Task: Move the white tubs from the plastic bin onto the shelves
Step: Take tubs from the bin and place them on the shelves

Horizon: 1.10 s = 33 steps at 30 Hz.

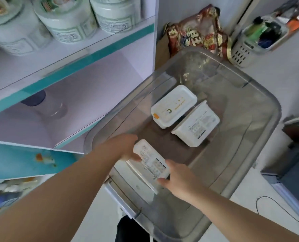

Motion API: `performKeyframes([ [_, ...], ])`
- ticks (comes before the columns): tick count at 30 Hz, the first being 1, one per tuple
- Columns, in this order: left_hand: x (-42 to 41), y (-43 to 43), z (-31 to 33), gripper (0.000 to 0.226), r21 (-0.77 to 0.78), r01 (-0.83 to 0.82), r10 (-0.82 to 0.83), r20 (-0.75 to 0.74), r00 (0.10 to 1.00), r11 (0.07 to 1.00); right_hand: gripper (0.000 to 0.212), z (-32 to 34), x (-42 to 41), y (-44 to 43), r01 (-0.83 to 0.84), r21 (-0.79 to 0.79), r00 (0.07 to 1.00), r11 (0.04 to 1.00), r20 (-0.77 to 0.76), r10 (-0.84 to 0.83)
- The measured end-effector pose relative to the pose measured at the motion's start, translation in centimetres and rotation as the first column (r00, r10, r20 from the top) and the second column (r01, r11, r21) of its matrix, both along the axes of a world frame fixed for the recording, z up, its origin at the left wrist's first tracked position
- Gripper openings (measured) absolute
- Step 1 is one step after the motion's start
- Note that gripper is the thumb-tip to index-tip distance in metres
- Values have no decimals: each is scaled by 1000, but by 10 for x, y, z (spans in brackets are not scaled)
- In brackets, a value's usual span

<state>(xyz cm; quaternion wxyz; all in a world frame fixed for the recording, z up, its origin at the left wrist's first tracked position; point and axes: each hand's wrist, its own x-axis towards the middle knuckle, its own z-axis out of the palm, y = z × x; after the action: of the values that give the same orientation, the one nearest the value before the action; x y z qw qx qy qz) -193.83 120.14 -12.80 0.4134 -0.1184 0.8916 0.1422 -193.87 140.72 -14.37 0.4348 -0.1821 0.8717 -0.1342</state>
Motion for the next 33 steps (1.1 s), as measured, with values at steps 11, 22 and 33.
performKeyframes([
  [11, -2, -14, -51, 70, 60, 114, -123, 164, 979, 992, 40, -34, 14, -34, -44, 141, 996, 989, 80, 33],
  [22, -11, -16, -68, 55, 17, 255, -254, 164, 953, 967, 23, -51, 18, -28, 94, 119, 967, 988, 224, -119],
  [33, -16, -17, -68, 59, 4, 398, -395, 137, 908, 917, 40, -55, 9, -25, 148, 188, 963, 971, 198, -185],
])
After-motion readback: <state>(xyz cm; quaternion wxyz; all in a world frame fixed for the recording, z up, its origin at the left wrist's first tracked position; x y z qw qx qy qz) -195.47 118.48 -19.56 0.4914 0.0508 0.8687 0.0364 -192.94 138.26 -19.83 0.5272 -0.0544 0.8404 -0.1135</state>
